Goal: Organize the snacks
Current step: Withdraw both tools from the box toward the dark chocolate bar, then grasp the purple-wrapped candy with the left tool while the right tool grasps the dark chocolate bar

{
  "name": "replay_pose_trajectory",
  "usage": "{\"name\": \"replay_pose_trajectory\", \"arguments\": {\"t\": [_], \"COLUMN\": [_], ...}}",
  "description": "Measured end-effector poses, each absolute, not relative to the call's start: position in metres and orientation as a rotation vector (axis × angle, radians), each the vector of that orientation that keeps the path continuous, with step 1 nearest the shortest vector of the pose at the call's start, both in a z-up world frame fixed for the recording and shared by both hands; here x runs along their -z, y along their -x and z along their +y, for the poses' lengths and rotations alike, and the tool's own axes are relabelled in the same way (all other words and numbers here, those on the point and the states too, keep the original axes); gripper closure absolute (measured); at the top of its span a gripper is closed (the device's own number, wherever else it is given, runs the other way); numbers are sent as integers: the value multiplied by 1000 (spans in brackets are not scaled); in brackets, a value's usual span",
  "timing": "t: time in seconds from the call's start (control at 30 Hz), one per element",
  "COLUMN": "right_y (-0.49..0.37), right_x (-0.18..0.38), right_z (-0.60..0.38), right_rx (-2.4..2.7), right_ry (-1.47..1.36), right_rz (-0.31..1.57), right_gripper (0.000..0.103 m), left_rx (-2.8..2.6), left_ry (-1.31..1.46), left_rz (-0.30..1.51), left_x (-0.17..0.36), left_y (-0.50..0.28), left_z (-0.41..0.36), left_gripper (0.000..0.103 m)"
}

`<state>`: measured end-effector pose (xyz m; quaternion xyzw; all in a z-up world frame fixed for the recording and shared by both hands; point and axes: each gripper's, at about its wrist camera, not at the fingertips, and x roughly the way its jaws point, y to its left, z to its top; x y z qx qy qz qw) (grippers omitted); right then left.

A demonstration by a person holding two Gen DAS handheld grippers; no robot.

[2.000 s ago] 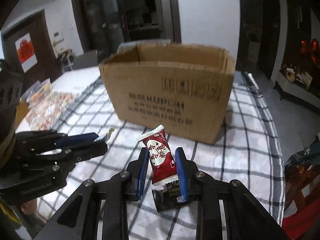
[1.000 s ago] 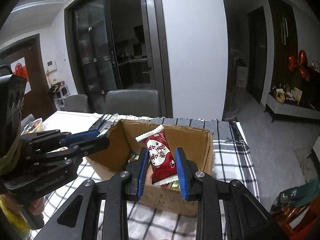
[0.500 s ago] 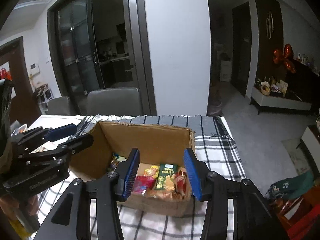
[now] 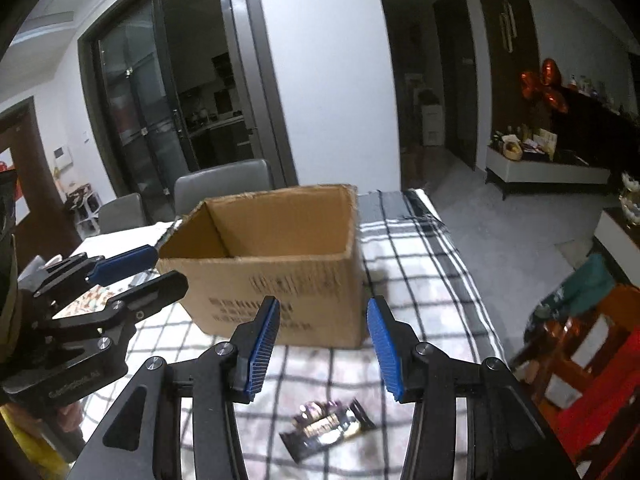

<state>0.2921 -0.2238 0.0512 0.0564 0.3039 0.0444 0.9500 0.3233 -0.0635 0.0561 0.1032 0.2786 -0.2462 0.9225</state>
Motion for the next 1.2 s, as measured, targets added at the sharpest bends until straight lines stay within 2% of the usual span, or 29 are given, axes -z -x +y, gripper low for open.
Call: {"name": "replay_pose_trajectory", "arguments": {"t": [0.43, 0.53, 0.67, 0.77, 0.9, 0.97, 1.2], "right_y": [-268, -267, -267, -270, -275, -278, -286], "right_x": [4, 16, 31, 43, 56, 60, 71], "right_z": [-247, -249, -246, -247, -251, -252, -257], "right_rx": [-128, -139, -150, -154, -150, -151, -152], "right_ry": [-165, -185, -188, -190, -191, -189, -206], "right_rz": [697, 716, 748, 776, 794, 803, 824], "right_gripper": [57, 62, 62, 70, 70, 77, 77], "left_rx": [647, 669, 687, 698, 709, 711, 727], "left_ry": [-278, -293, -301, -299, -308, -308, -287], "left_rz": [665, 691, 725, 753, 780, 791, 836], "left_x": [1, 15, 31, 42, 54, 59, 74], "left_y": [-296, -294, -297, -301, -308, -310, -321], "left_z": [-99, -102, -106, -106, -109, -111, -117], "left_gripper": [57, 57, 58, 61, 63, 64, 68]}}
